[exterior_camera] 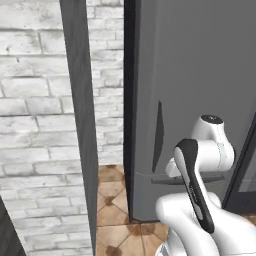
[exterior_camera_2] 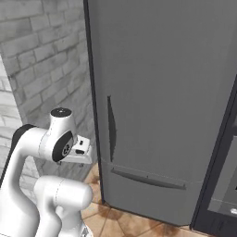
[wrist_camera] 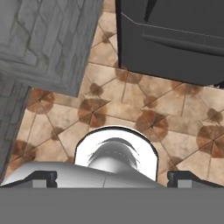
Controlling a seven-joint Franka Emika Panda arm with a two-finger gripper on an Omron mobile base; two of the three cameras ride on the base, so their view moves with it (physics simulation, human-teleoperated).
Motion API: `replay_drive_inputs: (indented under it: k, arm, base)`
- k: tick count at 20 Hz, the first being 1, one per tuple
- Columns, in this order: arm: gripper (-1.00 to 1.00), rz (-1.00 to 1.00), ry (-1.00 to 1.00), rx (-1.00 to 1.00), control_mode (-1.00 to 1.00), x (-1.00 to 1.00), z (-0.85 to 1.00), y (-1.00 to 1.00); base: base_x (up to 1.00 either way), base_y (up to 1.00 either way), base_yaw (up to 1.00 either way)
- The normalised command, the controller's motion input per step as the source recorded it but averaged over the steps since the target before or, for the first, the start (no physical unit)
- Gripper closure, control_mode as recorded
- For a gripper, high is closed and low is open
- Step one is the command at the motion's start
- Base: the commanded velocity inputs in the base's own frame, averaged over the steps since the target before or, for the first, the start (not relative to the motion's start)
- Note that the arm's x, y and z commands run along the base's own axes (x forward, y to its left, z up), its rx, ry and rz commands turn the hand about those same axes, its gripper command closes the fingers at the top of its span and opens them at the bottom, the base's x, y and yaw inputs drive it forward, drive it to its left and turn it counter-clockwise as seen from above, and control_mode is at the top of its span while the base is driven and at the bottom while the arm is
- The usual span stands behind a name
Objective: Gather the sweet potato and bell pepper from the fridge and place them on a tray on the dining counter. Then gather the steaks from the fridge and place them on the other tray.
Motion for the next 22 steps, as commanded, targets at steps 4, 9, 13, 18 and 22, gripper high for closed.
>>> replay_drive_inputs:
  k: [4, 9, 13, 18, 22]
  arm:
    - [-1.00, 0.00, 0.00, 0.00, 1.00, 0.00, 0.00, 0.00]
    - [-1.00, 0.00, 0.00, 0.00, 1.00, 0.00, 0.00, 0.00]
    - [-1.00, 0.00, 0.00, 0.00, 1.00, 0.00, 0.00, 0.00]
    - [-1.00, 0.00, 0.00, 0.00, 1.00, 0.00, 0.00, 0.00]
    - [-1.00, 0.00, 0.00, 0.00, 1.00, 0.00, 0.00, 0.00]
  base:
    - [0.00, 0.43, 0.01]
    - [0.00, 0.29, 0.00]
    - [0.00, 0.34, -0.04]
    - [0.00, 0.38, -0.09]
    - [0.00, 0.31, -0.15]
